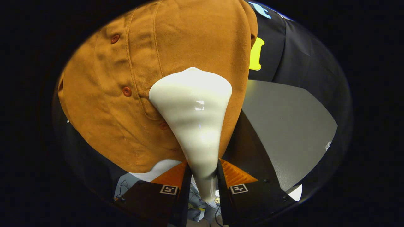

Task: Iron the clothes twice with a garment steamer, once on the left side and once on the right side.

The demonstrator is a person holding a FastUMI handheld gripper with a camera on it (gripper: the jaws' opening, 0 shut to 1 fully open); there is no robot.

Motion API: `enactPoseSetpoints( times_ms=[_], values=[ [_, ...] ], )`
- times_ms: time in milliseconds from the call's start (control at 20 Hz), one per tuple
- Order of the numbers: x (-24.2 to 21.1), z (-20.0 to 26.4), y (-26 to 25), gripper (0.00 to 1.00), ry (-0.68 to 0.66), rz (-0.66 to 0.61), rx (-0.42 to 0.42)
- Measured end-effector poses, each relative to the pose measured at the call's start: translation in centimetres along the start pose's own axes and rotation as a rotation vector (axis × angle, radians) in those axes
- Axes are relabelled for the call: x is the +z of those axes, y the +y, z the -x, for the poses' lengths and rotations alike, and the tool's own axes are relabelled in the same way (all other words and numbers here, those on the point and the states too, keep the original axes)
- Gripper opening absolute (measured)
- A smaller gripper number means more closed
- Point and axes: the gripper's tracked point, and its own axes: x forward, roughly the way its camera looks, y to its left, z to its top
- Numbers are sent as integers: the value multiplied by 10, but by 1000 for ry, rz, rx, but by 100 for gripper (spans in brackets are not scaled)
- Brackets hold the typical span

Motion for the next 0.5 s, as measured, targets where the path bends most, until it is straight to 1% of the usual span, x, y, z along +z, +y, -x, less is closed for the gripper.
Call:
enactPoseSetpoints(
  times_ms=[100,200,300,500],
  values=[
    [-3,0,0,45,10,-5,-1],
    [3,2,0,45,-9,-13,-4],
    [13,6,0,45,-54,-27,-12],
    [37,13,3,45,-188,-36,-18]
  ],
)
